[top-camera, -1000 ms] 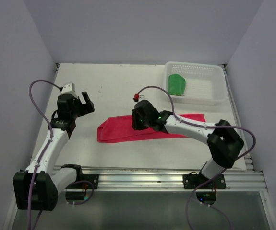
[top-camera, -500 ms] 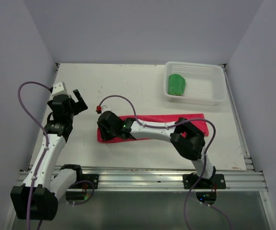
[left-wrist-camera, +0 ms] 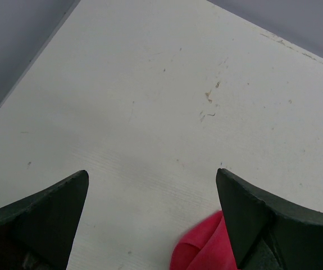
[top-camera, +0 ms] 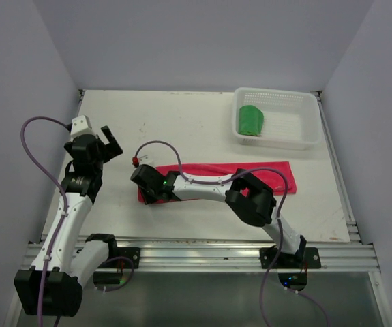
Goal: Roll the towels
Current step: Fold the towel
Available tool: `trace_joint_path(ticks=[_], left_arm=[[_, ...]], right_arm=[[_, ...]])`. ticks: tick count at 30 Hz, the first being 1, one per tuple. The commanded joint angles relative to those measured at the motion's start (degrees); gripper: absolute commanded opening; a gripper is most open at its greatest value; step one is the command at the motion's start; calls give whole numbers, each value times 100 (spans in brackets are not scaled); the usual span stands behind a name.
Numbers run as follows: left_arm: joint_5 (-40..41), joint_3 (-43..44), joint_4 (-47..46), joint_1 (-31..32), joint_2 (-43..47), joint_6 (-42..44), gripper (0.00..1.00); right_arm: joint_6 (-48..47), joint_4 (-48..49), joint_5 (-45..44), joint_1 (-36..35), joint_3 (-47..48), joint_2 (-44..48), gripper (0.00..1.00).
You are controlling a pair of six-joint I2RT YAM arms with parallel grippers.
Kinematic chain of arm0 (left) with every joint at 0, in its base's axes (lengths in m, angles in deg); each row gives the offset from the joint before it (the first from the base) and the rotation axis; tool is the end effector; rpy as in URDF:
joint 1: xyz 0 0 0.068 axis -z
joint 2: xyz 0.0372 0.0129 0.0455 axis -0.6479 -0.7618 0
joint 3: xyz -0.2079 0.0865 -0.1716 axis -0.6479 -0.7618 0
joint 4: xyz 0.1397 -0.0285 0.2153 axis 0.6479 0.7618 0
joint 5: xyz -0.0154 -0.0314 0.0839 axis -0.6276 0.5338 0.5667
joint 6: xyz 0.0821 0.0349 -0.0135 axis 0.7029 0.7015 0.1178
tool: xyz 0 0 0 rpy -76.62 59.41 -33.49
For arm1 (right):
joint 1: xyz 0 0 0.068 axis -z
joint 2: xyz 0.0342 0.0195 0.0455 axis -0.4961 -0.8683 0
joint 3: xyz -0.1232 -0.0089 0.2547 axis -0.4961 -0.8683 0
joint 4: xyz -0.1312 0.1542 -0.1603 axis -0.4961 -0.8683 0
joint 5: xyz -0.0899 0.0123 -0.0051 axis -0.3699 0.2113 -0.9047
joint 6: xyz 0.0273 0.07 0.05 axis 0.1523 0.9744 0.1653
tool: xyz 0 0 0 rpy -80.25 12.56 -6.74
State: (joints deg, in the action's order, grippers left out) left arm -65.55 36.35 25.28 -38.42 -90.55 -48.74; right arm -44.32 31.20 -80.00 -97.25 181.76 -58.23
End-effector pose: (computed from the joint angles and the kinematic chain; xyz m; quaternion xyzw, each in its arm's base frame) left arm 0.2370 0.0145 0.2925 -0.2303 0.8014 -0.0031 0.5520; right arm 0.2149 0.4721 0.1468 -0.2258 0.9083 0.1961 0.2924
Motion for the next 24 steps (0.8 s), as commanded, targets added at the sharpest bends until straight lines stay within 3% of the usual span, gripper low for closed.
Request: trace_joint_path(ticks=[1,13,24], left_arm=[[3,139,-63,50,99,-29,100],[-137,86,-107,94,125,6,100],[-858,-46,-397,94,-86,68,100]], right_arm=[[55,-207,-342,-35,377,-131,33],[213,-181,-430,-35,78,202,0],[933,267,-88,623,-799,1318,0]])
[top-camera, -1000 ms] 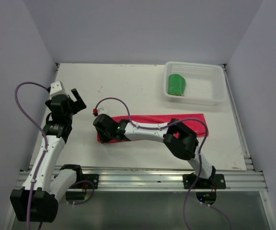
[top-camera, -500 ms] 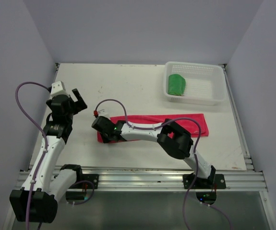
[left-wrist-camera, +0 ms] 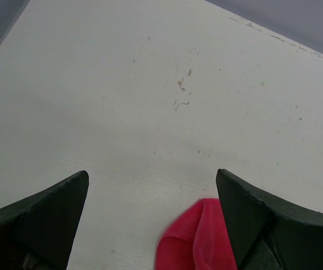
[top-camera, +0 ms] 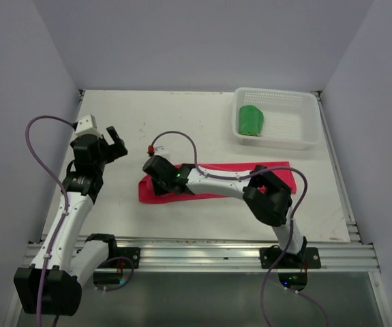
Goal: Roll the towels
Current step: Fold the towel
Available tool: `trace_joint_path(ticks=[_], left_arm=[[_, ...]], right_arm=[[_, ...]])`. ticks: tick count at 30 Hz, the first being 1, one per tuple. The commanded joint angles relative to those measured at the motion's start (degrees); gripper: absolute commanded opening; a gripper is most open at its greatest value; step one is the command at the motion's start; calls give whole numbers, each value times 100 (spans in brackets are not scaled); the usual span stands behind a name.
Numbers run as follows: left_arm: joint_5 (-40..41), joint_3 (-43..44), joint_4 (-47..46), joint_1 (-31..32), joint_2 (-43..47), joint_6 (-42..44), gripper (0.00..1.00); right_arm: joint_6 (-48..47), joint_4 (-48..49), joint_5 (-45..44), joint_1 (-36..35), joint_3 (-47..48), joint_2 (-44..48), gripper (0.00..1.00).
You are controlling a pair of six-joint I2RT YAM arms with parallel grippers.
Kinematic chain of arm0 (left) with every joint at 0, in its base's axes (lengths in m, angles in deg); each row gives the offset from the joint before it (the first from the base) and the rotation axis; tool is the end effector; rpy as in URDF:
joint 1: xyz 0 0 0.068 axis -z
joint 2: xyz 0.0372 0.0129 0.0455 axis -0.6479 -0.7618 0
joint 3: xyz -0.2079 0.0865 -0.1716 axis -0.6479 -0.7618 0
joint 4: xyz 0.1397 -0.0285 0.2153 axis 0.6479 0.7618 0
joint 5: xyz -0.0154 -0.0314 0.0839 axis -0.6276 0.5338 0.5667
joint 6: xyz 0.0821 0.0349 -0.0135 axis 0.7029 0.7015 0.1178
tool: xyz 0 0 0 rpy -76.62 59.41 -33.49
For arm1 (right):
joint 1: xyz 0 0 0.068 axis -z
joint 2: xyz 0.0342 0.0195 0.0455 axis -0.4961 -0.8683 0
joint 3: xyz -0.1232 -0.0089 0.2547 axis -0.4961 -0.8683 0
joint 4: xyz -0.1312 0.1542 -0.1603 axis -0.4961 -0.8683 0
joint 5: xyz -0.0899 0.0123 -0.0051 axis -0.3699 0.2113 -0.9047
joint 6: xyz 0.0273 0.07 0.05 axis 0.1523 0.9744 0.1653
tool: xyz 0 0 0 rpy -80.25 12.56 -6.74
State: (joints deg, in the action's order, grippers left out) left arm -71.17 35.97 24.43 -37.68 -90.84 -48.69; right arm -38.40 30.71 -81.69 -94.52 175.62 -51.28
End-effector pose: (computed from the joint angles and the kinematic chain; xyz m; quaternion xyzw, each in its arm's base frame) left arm 0.2401 0.0036 0.2902 -0.1995 0.8116 -0.0473 0.5471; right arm 0.2279 0.4362 0.1692 -0.1509 0.9213 0.1975 0.2989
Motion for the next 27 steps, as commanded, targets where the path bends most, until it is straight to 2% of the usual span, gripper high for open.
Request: trace_joint_path(ticks=[1,7,13,18,22,27], left_arm=[[-427,-18,-321,29,-66,72,100],[-929,-141,-391,20,-215,11,100],[-1596,-316,-452,11,-514,-437,100],[-2334,-510,-681,3,-751,-666,98],[-2432,-580,-628,3,-725,-508,96],[-2747,-782,-558,3,-637,-841,94]], right_arm=[[394,376,238,438,-230,658,0],[693,605,819,834,-538,799,0],[868,456,276,975,-951,1115,0],[939,473,283,1203,-1206,1177,0],[895,395,249,1292,-1162,1142,0],[904,289,204,1423,-1057,993,0]])
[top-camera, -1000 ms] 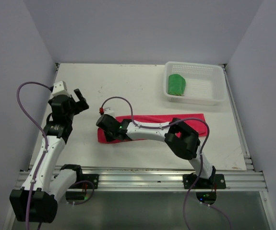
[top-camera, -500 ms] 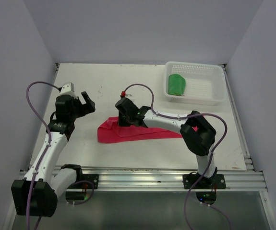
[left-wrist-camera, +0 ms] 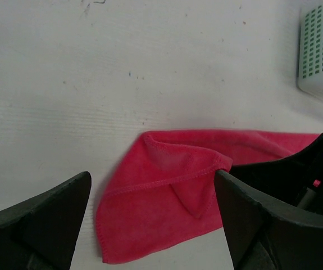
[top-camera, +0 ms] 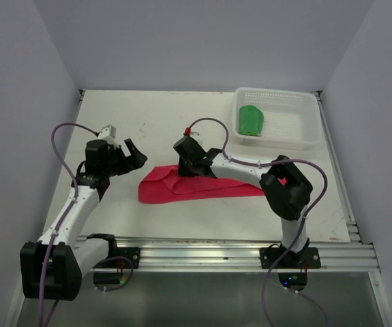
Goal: Roll the towels
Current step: Fold the towel
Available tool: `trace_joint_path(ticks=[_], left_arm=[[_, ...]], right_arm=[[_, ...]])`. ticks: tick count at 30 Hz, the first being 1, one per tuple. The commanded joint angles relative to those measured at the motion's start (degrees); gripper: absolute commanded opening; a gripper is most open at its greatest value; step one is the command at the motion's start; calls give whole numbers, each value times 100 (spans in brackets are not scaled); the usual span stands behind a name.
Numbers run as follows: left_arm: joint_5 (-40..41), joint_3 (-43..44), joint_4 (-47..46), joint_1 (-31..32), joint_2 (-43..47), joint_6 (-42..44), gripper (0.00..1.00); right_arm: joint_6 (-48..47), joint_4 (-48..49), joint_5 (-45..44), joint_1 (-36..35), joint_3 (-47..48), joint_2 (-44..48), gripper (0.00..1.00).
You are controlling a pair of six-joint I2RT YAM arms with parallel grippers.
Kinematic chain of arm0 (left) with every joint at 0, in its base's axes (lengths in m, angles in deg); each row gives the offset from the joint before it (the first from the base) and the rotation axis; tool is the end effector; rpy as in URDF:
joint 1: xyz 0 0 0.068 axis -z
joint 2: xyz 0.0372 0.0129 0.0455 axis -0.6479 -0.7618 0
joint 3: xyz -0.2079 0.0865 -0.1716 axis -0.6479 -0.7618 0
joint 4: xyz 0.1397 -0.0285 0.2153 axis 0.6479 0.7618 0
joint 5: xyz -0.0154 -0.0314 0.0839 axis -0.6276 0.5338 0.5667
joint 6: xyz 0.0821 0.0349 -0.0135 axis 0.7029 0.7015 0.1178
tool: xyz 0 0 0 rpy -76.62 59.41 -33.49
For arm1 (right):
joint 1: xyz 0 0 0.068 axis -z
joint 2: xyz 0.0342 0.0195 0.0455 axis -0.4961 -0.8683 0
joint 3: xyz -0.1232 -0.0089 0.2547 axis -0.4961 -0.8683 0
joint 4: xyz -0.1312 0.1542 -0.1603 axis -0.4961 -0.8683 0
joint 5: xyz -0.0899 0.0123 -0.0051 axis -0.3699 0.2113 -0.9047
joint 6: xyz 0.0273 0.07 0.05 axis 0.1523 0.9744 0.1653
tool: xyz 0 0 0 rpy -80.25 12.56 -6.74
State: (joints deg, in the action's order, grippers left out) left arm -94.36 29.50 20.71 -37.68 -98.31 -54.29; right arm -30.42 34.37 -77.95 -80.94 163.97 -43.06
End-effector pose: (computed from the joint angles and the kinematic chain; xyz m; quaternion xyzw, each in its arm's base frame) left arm 0.2524 -0.0294 0.2263 -0.1496 0.8665 -0.2204 0.4222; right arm 0.2956 0.3435 0.1713 0.0131 0.9358 0.2046 0.2868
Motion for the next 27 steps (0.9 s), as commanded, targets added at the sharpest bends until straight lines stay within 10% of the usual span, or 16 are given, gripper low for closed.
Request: trace_joint_path(ticks=[1,27], left_arm=[[-534,-196,-195,3,110,-456,93],[-1450,-2078,-2779,468,-153,-2559,76]], right_arm=[[106,-59,-152,75,108,153,0],[176,477,314,233,-260,127,0]])
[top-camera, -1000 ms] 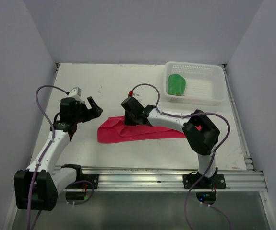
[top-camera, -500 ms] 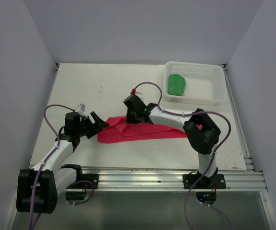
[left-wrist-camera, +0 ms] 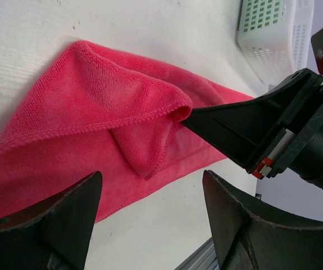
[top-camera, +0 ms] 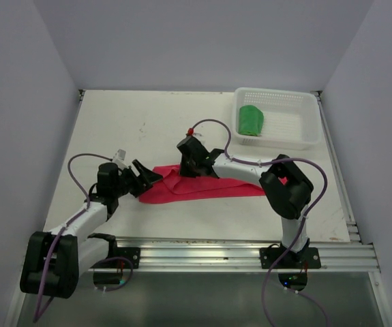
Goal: Roll the towels
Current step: Fold the towel
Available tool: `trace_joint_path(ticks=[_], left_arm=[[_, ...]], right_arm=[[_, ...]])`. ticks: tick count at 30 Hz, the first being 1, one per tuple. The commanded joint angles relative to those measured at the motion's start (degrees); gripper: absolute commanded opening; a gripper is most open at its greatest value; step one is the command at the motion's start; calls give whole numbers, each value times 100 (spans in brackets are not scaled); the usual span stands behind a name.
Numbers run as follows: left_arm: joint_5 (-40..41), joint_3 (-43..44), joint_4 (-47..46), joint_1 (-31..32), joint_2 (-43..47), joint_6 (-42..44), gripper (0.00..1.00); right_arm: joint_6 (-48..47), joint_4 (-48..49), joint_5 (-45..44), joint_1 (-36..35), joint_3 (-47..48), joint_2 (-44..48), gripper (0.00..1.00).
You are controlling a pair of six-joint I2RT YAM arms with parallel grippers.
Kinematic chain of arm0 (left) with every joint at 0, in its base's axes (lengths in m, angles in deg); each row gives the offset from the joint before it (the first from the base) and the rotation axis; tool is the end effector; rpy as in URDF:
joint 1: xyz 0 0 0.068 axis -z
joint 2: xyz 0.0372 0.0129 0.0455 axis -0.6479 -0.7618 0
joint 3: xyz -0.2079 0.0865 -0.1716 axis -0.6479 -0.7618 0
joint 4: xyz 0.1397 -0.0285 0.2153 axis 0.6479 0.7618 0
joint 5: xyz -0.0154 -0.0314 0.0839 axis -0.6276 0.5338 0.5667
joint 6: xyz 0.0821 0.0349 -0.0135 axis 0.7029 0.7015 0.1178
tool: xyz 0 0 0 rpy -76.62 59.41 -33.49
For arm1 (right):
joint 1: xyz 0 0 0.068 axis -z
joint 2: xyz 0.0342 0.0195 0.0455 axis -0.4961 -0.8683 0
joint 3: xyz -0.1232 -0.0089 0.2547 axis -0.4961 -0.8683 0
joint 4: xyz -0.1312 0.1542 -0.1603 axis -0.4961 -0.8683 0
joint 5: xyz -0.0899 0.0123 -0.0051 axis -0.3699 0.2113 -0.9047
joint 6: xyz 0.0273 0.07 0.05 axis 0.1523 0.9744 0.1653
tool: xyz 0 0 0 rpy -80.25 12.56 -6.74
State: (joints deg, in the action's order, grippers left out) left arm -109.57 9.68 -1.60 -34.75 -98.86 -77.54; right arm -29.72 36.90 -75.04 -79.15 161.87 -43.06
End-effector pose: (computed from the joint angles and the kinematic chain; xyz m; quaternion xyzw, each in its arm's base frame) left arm 0.2188 -0.0593 0.1527 -0.2293 0.8261 -0.4113 0.3096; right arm 0.3019 0.3353 0.1630 0.0250 0.9359 0.2206 0.2733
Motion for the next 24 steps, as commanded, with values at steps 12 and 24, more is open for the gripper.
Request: trace_joint_path(ticks=[12,24], left_arm=[[485,-78,-1382,500,-793,-303,73],[1003,54,-1391,764,-1153,-23,67]], right_arm=[[124,347,129,72,-200,180,0],[89,374,155,89,-218,206,0]])
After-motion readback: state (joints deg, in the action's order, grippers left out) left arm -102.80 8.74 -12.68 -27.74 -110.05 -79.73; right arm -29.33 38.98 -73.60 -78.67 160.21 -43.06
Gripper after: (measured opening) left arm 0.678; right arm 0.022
